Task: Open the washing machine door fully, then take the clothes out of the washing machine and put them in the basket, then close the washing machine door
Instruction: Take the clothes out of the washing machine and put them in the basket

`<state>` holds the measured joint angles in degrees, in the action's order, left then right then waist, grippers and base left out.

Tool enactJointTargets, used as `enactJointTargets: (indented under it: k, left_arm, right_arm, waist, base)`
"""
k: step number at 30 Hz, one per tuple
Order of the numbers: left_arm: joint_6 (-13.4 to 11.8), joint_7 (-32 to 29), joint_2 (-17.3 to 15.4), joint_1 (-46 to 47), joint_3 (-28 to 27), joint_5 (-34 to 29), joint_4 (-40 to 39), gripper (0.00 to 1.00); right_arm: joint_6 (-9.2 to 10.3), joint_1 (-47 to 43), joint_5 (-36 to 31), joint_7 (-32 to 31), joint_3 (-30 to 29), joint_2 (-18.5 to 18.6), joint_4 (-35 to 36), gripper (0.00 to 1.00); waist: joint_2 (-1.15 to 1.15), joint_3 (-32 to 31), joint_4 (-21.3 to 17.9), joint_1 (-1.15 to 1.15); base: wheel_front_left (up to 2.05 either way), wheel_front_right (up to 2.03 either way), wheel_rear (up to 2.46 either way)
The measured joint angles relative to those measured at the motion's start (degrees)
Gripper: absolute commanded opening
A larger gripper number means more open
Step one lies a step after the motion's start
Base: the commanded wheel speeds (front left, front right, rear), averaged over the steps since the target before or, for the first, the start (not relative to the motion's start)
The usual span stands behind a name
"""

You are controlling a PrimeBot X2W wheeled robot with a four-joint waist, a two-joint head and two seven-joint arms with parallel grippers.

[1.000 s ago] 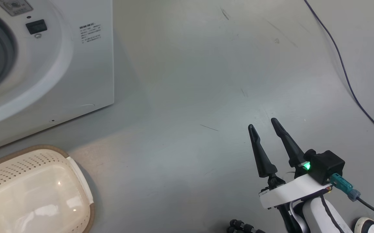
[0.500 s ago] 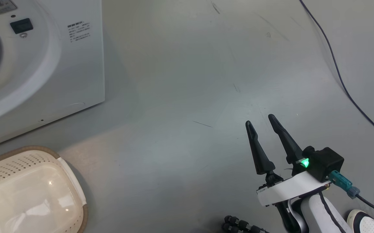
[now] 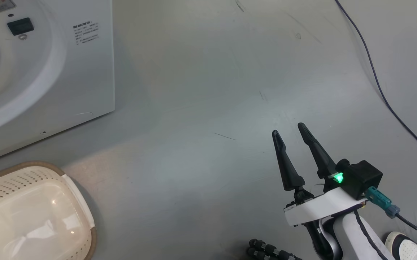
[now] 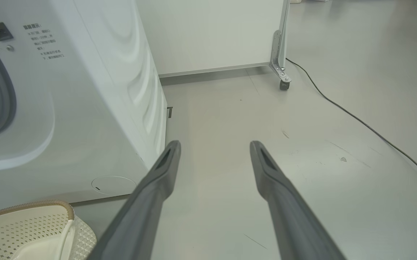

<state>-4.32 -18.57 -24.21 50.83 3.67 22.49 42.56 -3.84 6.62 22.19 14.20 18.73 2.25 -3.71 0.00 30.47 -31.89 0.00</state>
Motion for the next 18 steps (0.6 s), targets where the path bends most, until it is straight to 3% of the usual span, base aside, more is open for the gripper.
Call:
enactJointTargets:
  k: [18]
  left_arm:
    - [1.7,8.7,2.8,0.3,-0.1,0.5,3.2,0.00]
  right_arm:
    - [0.99,0.5,-0.1,0.0,-1.0,0.0,-0.5,1.00]
  waist:
    - [0.00,-3.1,2.6,0.00]
  base:
    - [0.00,0.00,0.00]
